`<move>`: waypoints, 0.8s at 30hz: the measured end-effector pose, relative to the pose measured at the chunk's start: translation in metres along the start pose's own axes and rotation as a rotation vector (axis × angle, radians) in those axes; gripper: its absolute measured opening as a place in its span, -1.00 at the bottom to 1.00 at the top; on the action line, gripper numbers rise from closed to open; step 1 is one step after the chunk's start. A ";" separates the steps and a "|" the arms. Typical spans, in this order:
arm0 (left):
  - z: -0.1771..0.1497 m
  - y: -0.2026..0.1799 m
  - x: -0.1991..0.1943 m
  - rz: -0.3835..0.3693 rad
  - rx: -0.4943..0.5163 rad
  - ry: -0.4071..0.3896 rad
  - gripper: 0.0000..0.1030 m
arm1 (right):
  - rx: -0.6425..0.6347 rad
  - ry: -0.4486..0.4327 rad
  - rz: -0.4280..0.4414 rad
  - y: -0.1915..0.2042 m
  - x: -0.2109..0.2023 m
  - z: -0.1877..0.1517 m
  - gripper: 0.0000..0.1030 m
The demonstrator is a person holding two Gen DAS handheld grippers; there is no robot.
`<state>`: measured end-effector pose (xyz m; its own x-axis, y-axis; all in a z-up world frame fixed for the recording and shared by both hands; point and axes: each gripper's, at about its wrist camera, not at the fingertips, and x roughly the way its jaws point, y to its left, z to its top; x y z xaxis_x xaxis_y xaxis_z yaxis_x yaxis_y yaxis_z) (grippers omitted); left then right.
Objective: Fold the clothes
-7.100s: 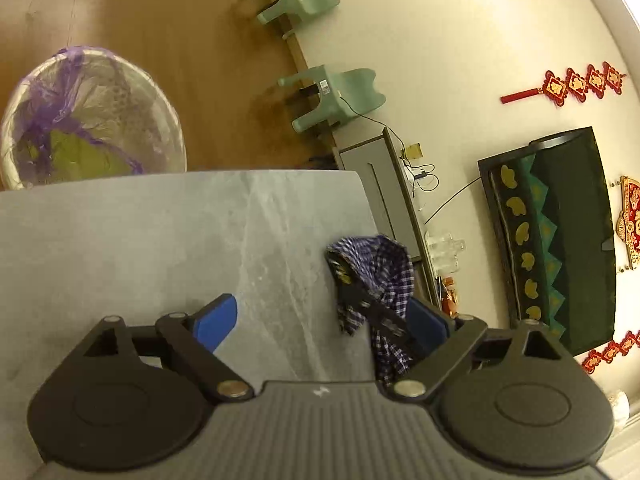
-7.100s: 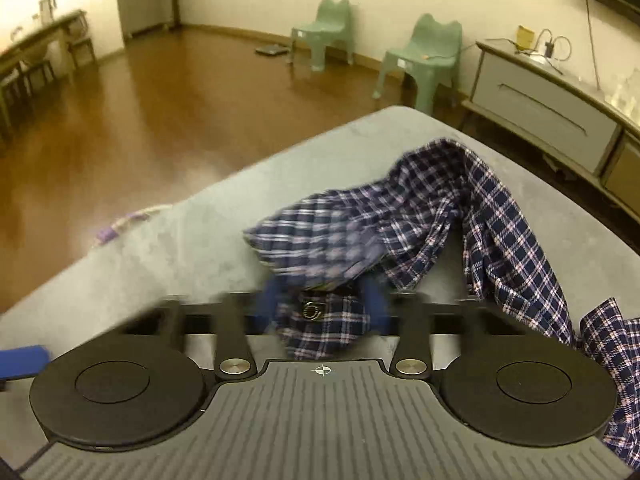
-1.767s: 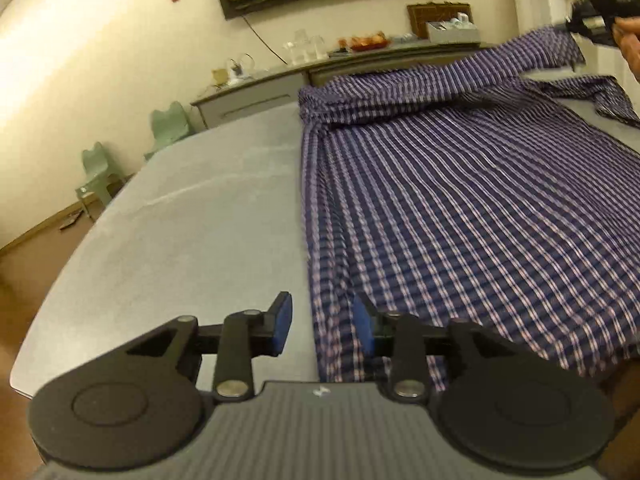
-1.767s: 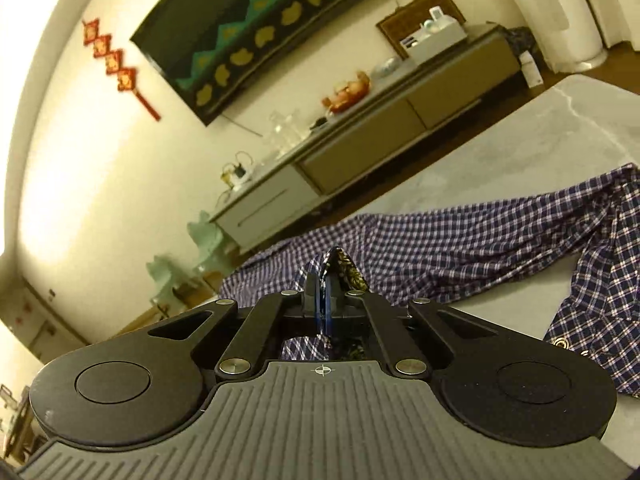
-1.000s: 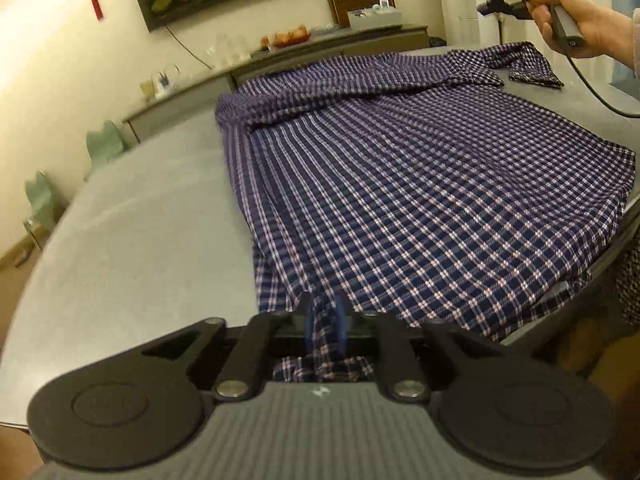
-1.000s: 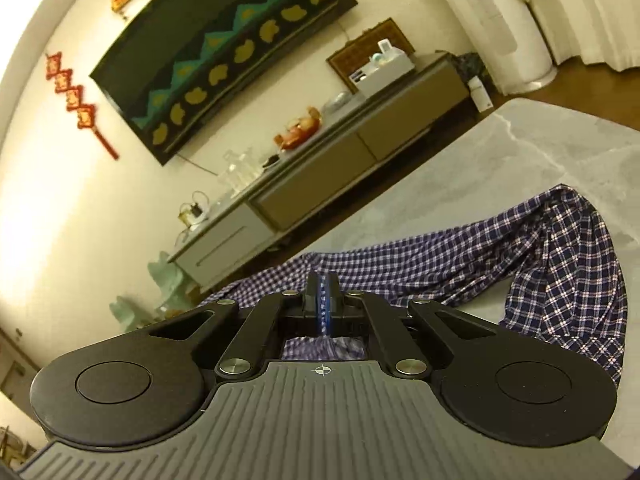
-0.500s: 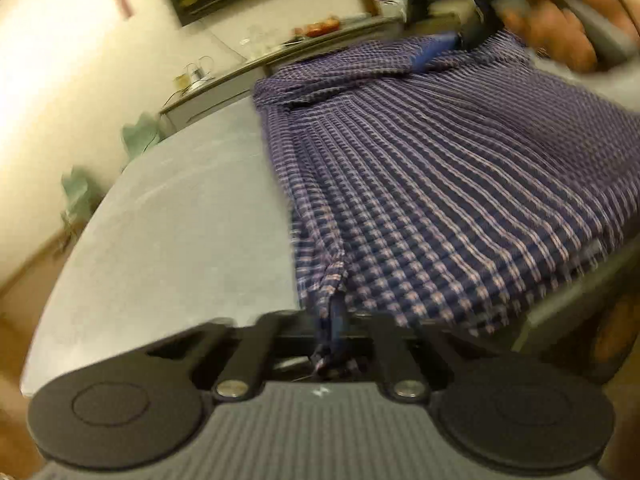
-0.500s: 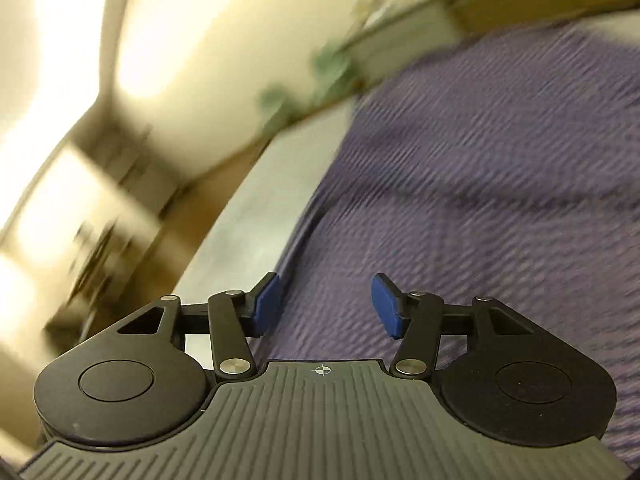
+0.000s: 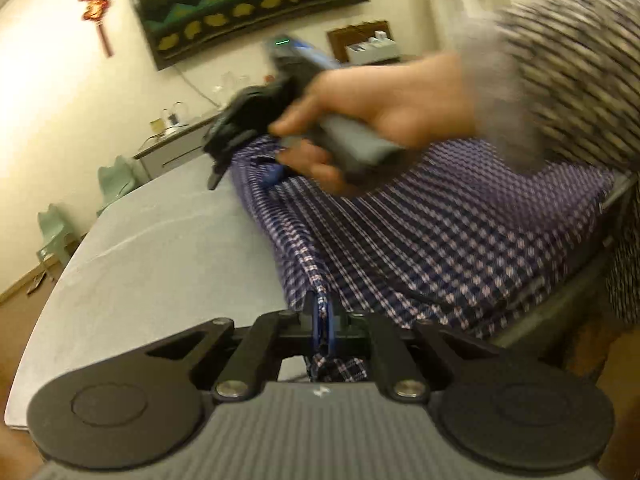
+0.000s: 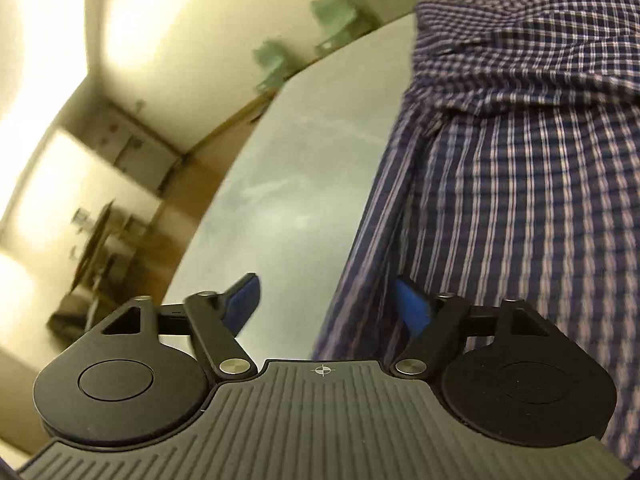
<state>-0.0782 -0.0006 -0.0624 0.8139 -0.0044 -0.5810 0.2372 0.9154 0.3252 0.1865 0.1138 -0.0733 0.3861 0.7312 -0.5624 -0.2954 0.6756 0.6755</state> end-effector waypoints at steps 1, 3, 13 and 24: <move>-0.003 -0.002 0.003 0.000 0.017 0.006 -0.92 | 0.026 -0.011 -0.011 -0.004 0.007 0.009 0.03; -0.010 -0.005 0.008 -0.008 0.042 0.016 -0.92 | 0.081 -0.034 -0.030 -0.015 0.019 0.029 -0.18; -0.021 -0.010 0.021 -0.055 0.109 0.025 -0.92 | 0.065 -0.119 -0.168 -0.047 0.042 0.109 -0.95; -0.029 -0.008 -0.021 -0.056 0.116 -0.094 -0.67 | -0.003 -0.137 -0.199 -0.034 -0.002 0.118 0.17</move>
<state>-0.1130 0.0038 -0.0743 0.8426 -0.0968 -0.5297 0.3386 0.8601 0.3816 0.2990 0.0782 -0.0394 0.5515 0.5645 -0.6141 -0.2043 0.8052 0.5567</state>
